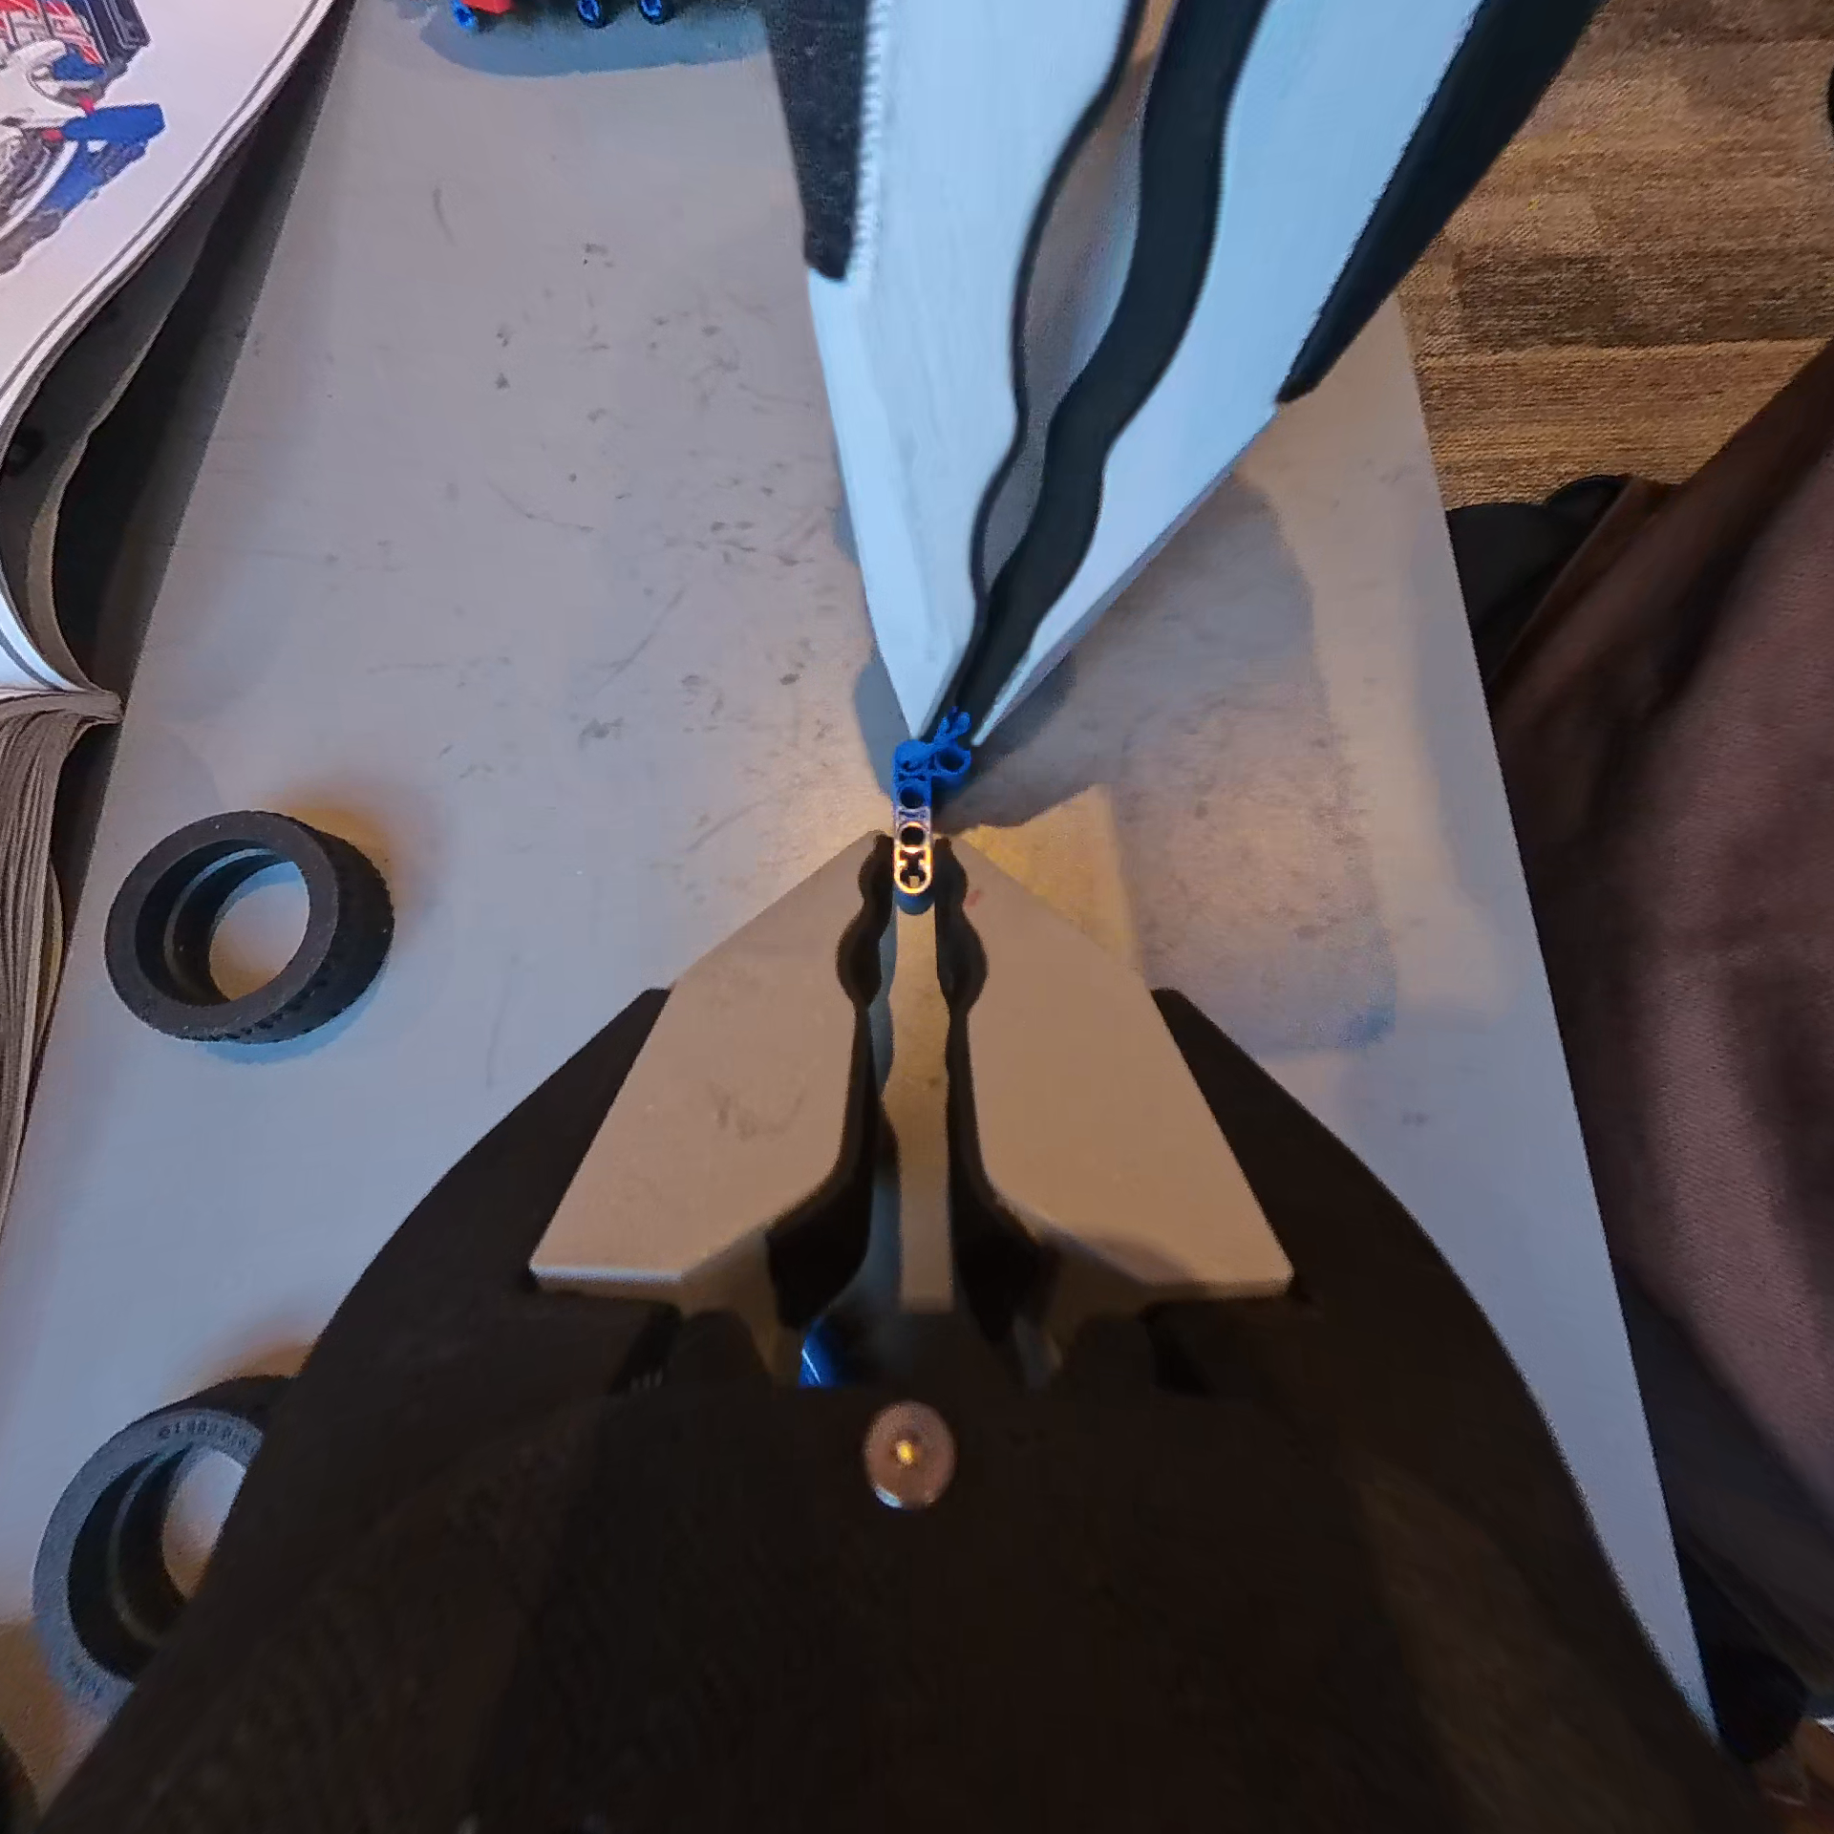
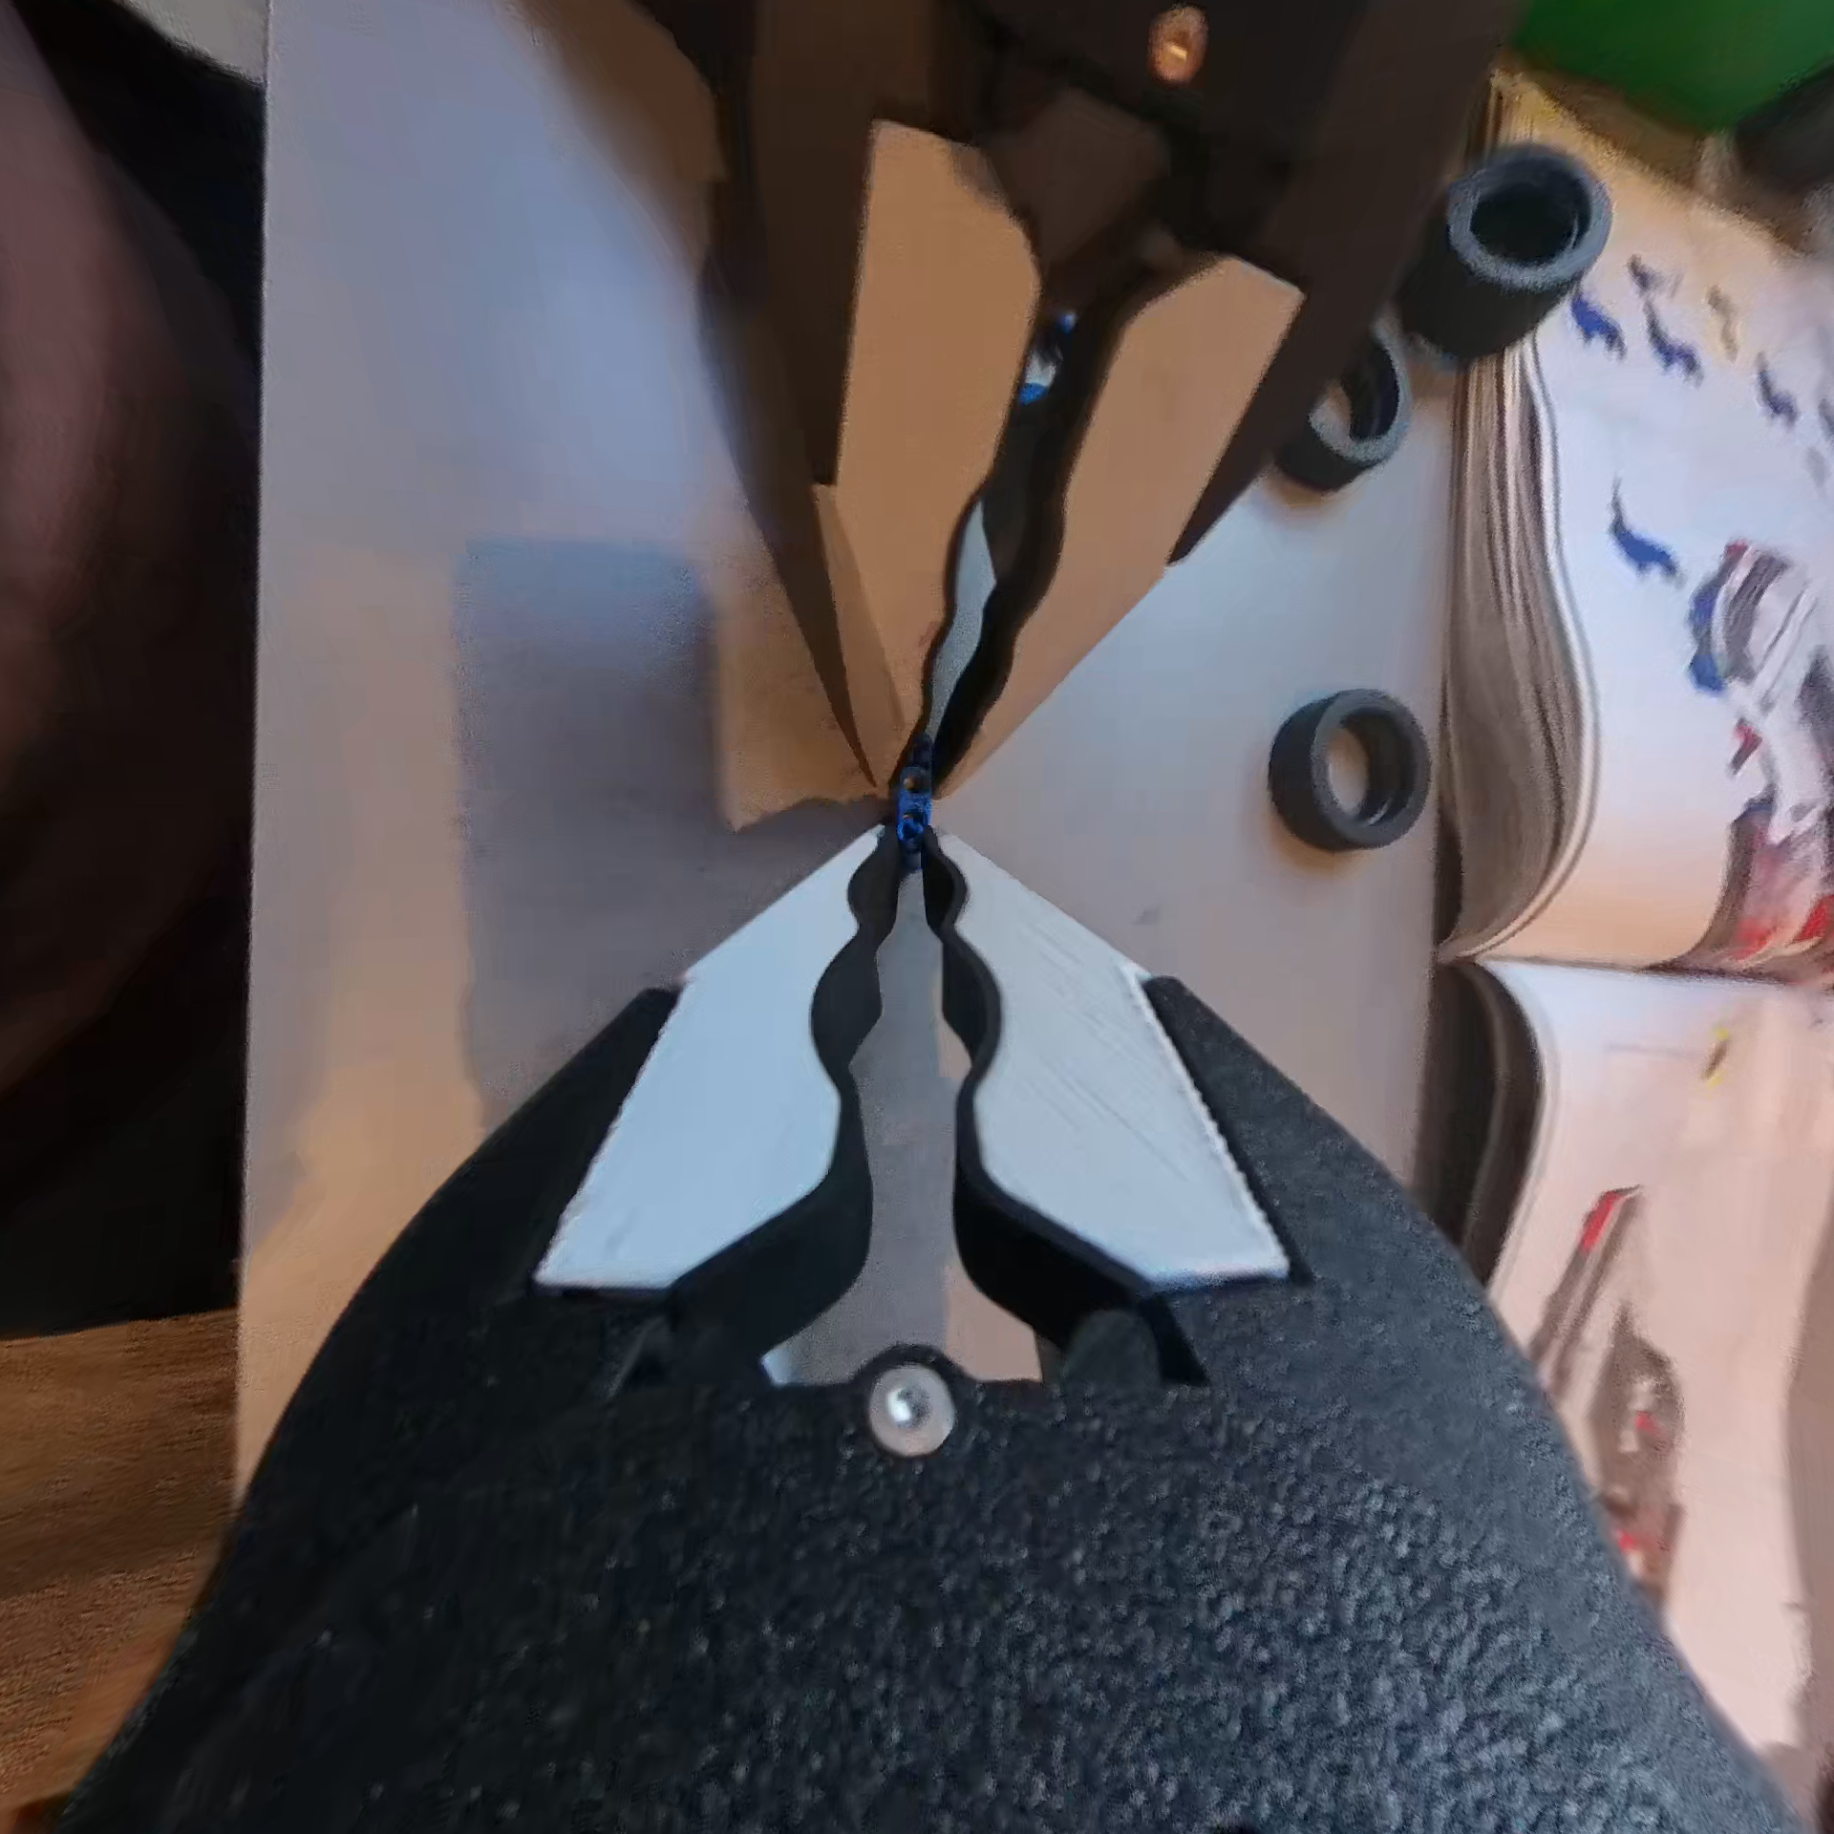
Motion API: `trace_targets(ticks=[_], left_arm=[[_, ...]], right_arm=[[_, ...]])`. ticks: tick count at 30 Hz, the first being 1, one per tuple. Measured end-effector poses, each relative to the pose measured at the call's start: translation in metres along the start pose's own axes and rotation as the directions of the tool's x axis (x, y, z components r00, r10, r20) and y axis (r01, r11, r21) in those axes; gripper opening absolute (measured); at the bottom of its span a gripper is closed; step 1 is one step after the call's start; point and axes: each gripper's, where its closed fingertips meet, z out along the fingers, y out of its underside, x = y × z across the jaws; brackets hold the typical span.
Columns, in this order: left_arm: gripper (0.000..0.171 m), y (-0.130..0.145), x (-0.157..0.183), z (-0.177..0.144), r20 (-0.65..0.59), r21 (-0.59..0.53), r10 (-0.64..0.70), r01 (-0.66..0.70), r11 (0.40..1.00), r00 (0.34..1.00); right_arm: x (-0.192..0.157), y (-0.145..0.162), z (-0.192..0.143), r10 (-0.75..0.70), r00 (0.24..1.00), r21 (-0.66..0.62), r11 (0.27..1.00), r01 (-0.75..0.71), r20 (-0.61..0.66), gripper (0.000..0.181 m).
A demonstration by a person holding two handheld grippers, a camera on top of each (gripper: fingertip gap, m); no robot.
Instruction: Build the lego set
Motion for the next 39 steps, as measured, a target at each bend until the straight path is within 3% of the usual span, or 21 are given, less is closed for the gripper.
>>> trace_targets(ticks=[2,10,19,25,31,35,39], left_arm=[[0.005,0.0001,0.0,-0.0001,0.001,0.0,0.001,-0.001,1.0,1.0],[0.005,-0.0003,-0.0004,0.0002,0.004,0.004,-0.005,0.005,1.0,1.0],[0.005,0.0,-0.0001,-0.0003,0.01,0.002,0.0,0.0,1.0,1.0],[0.005,0.0,-0.0003,-0.0003,0.005,0.004,-0.007,0.007,1.0,1.0],[0.005,-0.0001,-0.0004,-0.0001,0.004,0.005,-0.007,0.007,1.0,1.0],[0.005,0.0,-0.0004,-0.0002,0.003,0.005,-0.008,0.008,1.0,1.0],[0.005,-0.0001,-0.0006,0.0,0.009,0.006,-0.004,0.004,1.0,1.0]], right_arm=[[-0.0009,-0.0015,0.0016,-0.039,0.999,0.019,0.999,0.039,-0.019,0.005],[0.0036,0.002,-0.0006,0.329,0.934,0.117,0.931,-0.345,0.141,0.004],[0.005,0.002,-0.0003,0.516,0.817,0.131,0.819,-0.558,0.259,0.004],[0.0063,0.0038,0.001,0.52,0.82,0.171,0.809,-0.563,0.237,0.004],[0.0039,0.0046,0.0009,0.319,0.943,0.1,0.939,-0.328,0.096,0.004],[0.0036,0.004,0.0018,0.204,0.974,0.009,0.979,-0.206,0.099,0.004],[0.0031,0.0067,0.0007,0.186,0.974,-0.026,0.983,-0.184,0.132,0.004]])
